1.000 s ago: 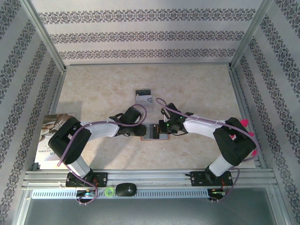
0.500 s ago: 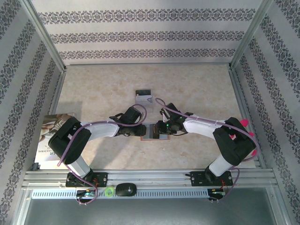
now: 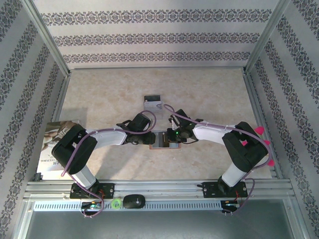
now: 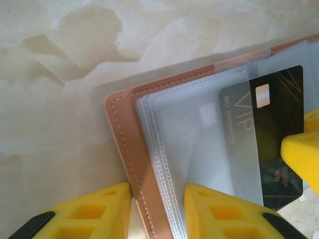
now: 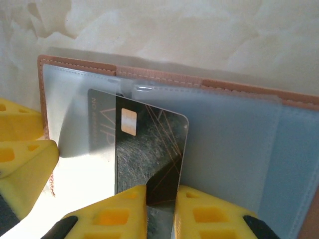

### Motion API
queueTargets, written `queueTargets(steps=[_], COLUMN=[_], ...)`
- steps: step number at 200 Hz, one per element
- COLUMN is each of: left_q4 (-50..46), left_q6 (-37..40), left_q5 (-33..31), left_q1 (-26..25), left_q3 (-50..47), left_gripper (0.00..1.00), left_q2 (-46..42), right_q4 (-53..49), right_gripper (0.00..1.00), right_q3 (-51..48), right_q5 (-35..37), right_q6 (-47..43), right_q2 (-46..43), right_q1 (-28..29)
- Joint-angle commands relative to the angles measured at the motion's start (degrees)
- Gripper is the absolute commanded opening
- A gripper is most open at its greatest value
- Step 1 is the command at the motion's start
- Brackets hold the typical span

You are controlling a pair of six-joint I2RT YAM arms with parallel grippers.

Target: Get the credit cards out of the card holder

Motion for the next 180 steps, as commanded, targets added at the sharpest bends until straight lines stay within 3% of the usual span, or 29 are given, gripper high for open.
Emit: queueTargets(steps=[1, 81, 131, 180], left_q4=[-3.29, -3.18, -2.88, -1.99], left_q6=[0.69, 0.96, 0.94, 0.85], left_q5=[0.7, 0.89, 0.66, 0.72], left_q1=[-0.77, -0.76, -0.68, -0.68], left_q3=[-0.4, -0.32, -0.83, -0.84], left_gripper=[0.33, 0.32, 0.32, 0.33], left_q2=[2.62, 2.8, 2.14, 2.1], right_q4=[-1.21, -1.12, -2.36, -10.44], right_gripper=[0.16, 0.2, 0.0, 0.0], right_q3=[0.56, 2.19, 0.85, 1.13], right_q5=[0.72, -0.06, 2.92, 9.26], right_q6=[-1.15, -0.54, 0.51, -0.81], right_q2=[-2.13, -3.3, -4.28, -9.81], right_q1=[0.11, 1.86, 0.84, 0.4])
